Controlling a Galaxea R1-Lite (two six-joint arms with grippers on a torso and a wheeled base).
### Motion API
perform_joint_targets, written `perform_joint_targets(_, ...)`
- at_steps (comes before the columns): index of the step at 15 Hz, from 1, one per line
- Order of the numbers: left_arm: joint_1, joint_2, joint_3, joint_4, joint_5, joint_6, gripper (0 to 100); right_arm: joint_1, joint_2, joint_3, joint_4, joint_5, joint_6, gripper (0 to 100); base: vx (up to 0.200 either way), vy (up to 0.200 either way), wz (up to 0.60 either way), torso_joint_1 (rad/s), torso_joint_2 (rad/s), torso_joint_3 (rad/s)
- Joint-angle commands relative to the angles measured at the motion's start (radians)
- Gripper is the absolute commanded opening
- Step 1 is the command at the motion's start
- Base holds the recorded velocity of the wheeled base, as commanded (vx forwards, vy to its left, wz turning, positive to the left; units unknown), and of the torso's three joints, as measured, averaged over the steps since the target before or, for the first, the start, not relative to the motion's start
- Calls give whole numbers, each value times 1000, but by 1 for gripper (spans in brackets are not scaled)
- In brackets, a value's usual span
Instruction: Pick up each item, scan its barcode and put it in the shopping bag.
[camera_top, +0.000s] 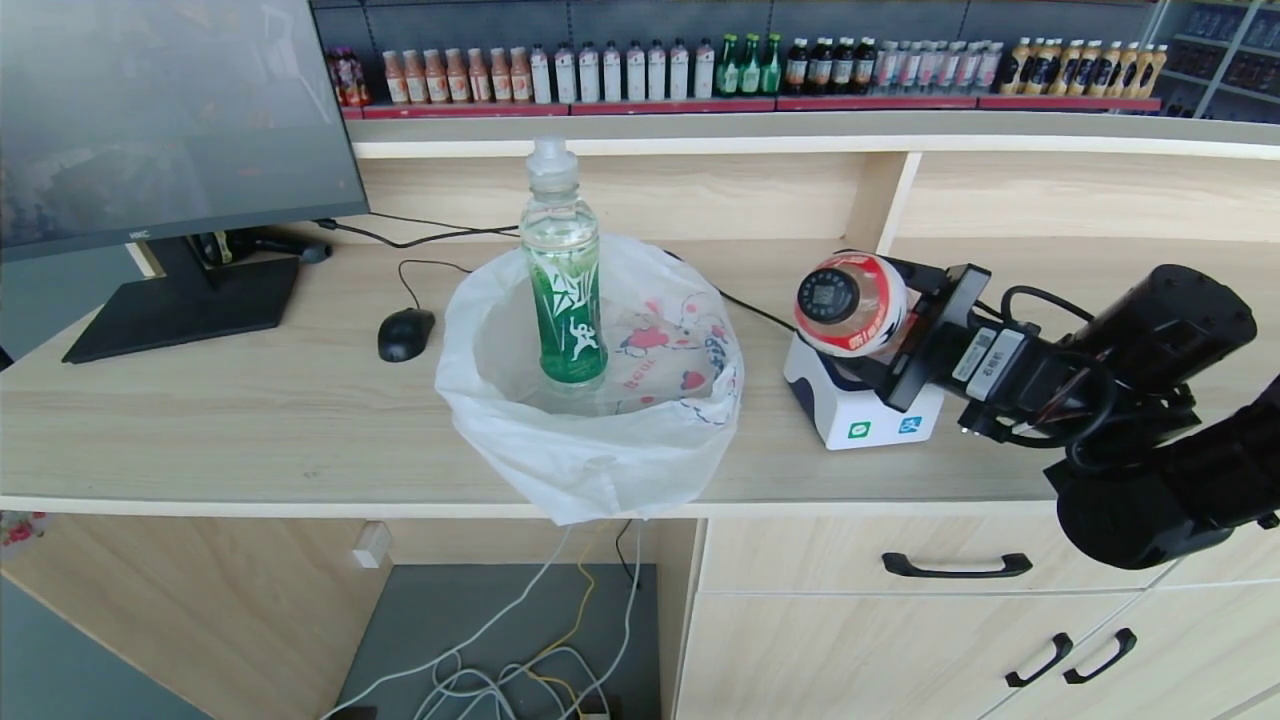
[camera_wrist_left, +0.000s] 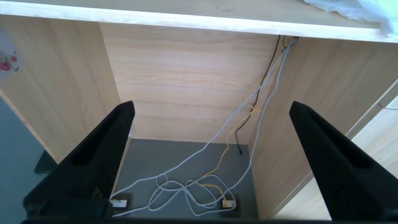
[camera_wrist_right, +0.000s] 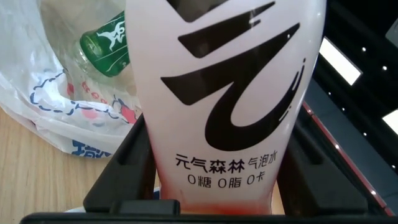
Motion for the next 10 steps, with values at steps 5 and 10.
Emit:
perform_joint_targets(5,0,0,1,0,-1,0,100,-2,7,2,-1,-2,-5,0,0,0,0,0,0,0)
perform_joint_targets(10,0,0,0,0,1,0,100,9,-48,9,-1,-89,49,0,0,0,0,0,0,0)
